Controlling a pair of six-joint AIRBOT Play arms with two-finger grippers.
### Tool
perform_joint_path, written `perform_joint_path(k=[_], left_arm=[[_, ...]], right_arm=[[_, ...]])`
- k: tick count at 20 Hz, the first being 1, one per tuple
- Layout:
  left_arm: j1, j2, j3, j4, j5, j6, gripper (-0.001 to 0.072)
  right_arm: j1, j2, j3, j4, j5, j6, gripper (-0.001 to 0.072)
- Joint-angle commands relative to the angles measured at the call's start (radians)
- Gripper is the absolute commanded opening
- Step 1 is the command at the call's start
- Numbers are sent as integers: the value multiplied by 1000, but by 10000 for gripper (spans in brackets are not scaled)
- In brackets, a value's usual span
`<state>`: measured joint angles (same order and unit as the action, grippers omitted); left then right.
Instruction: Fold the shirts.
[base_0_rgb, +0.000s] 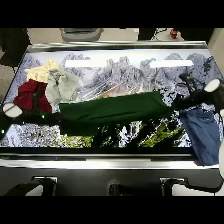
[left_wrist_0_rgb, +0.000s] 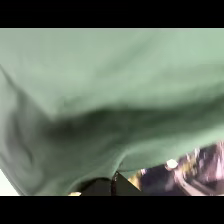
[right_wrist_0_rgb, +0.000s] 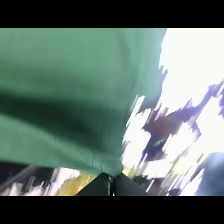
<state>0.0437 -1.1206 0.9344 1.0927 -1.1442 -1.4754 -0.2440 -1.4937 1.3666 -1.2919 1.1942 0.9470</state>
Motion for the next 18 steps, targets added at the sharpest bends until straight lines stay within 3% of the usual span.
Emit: perform_joint_path(k=[1,6,12,13,14,15,16,18], left_arm=[[27,-173,180,34,1,18,30],[60,-457,424,33,-8,15,31],[60,-644,473,-4,-67,11,41],[60,-643,475,-4,-66,21,120],[62,-640,484,-4,-71,21,266],[66,-633,499,-5,-87,21,468],[69,-624,516,-5,-111,22,542],[69,-583,535,-7,-135,48,541]], right_arm=[[82,-128,182,-123,-123,103,34],[113,-335,340,-70,-161,153,35],[113,-446,340,27,-116,176,40],[113,-443,340,29,-116,176,90],[105,-434,340,29,-111,175,275],[92,-420,342,37,-100,174,650],[71,-404,342,58,-87,159,704],[11,-393,342,124,-45,138,704]])
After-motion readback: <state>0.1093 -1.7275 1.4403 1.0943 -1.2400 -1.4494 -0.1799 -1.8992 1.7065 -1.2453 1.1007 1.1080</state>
